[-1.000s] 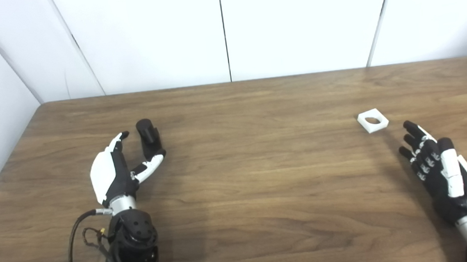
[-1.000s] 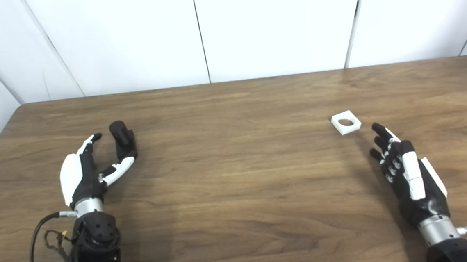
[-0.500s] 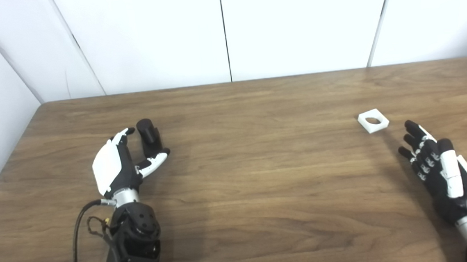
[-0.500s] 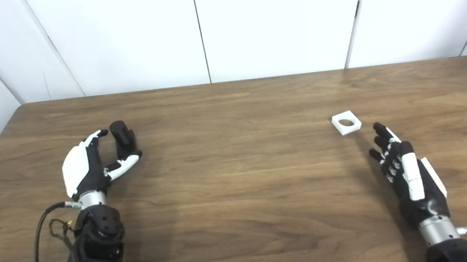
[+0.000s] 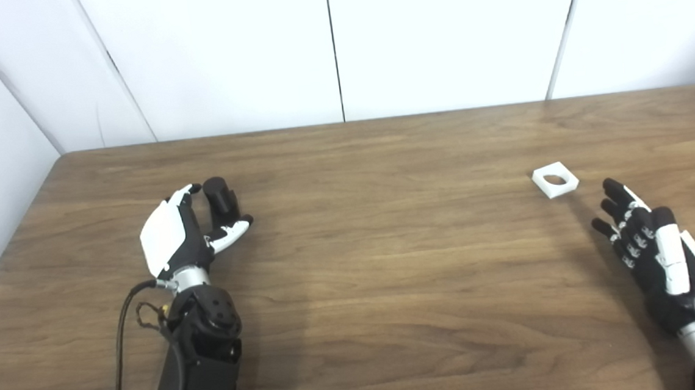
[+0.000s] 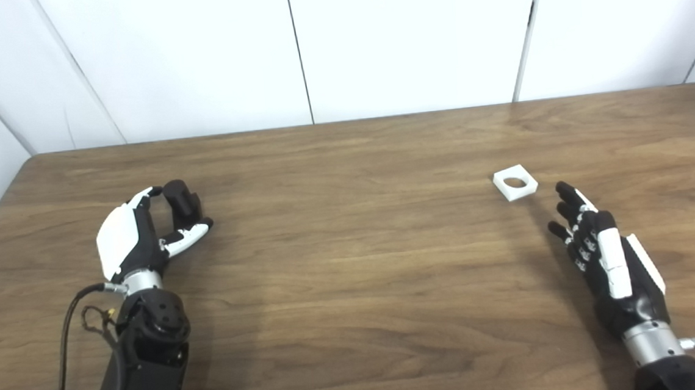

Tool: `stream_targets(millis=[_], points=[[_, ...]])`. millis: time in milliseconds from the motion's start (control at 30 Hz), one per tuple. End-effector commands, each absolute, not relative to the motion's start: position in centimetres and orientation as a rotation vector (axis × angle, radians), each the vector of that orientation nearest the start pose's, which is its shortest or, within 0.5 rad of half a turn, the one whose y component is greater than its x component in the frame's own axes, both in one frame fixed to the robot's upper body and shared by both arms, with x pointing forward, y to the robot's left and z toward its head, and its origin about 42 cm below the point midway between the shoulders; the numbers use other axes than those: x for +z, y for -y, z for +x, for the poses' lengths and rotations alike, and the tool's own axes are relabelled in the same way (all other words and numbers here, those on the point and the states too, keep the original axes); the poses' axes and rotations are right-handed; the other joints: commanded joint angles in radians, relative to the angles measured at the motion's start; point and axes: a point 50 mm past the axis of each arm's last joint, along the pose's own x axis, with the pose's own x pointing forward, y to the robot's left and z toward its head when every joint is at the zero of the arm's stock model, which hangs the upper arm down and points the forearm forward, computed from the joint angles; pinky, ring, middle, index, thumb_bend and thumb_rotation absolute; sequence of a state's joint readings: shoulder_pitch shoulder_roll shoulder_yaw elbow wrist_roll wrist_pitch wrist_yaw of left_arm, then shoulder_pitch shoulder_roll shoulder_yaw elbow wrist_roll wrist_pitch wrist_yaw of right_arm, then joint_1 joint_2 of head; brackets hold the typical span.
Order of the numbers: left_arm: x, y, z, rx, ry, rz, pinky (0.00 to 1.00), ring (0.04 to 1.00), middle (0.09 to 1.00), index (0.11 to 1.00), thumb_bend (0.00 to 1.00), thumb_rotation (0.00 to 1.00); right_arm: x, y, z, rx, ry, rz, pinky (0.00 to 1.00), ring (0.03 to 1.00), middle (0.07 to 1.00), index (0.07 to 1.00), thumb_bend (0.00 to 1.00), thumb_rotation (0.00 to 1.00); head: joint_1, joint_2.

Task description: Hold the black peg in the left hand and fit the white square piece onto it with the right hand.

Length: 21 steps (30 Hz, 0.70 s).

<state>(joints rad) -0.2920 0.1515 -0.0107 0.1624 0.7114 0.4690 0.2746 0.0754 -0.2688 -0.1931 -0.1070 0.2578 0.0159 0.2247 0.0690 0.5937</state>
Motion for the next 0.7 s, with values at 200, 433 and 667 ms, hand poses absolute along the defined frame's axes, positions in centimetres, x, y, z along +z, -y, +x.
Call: stream_targets(millis=[200,433,667], points=[[16.68,-27.43,39.39,0.511,-0.099,0.933,0.82,0.960,0.908,0.826,0.76,0.35,9.67,33.78,23.50,0.038,0.002,0.003,0.95,0.999,0.982,0.920,0.68,1.00,0.005,-0.004],[16.73,-27.44,39.71,0.522,-0.108,0.938,0.81,0.955,0.907,0.820,0.77,0.33,9.47,33.65,23.32,0.050,-0.001,-0.002,0.96,1.000,0.986,0.921,0.66,1.00,0.002,-0.002],[16.64,-27.37,39.59,0.533,-0.111,0.962,0.82,0.955,0.904,0.787,0.77,0.33,9.49,33.78,23.19,0.049,0.002,-0.007,0.96,1.000,0.984,0.918,0.66,1.00,0.003,0.001]])
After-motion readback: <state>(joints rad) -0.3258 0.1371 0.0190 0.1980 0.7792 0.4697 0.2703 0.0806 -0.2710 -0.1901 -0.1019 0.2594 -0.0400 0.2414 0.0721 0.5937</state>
